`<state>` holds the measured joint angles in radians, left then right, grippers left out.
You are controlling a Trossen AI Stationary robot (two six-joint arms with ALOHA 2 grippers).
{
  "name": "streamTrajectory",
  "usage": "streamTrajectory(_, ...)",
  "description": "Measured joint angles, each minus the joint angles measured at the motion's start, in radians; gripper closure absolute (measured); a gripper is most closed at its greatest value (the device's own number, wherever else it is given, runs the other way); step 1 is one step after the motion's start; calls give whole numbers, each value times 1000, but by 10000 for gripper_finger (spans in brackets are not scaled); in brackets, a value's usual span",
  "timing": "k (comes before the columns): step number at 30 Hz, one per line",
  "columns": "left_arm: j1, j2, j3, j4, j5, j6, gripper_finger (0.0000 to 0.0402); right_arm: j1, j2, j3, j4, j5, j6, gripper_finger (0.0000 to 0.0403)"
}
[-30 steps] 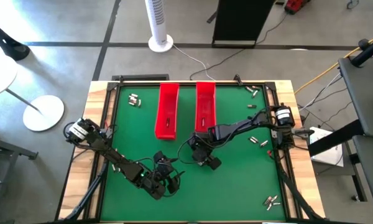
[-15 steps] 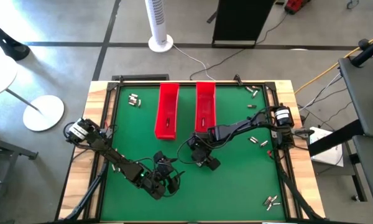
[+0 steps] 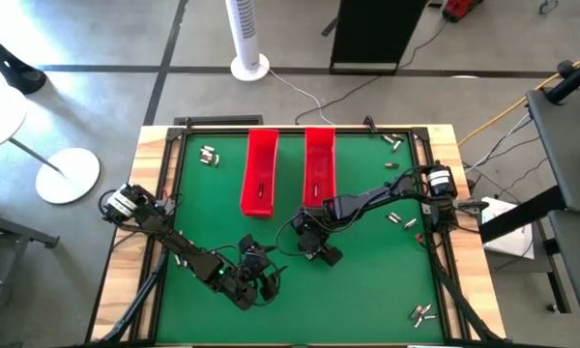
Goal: Sort batteries
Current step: Put the silver battery into the right red bin
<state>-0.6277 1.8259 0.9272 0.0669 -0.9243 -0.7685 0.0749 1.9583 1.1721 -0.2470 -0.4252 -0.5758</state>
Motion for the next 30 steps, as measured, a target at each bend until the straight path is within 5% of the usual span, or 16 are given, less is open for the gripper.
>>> streamTrajectory(30,0,0,0,0,0,0,116,5,-82,16,-63,63,54,171)
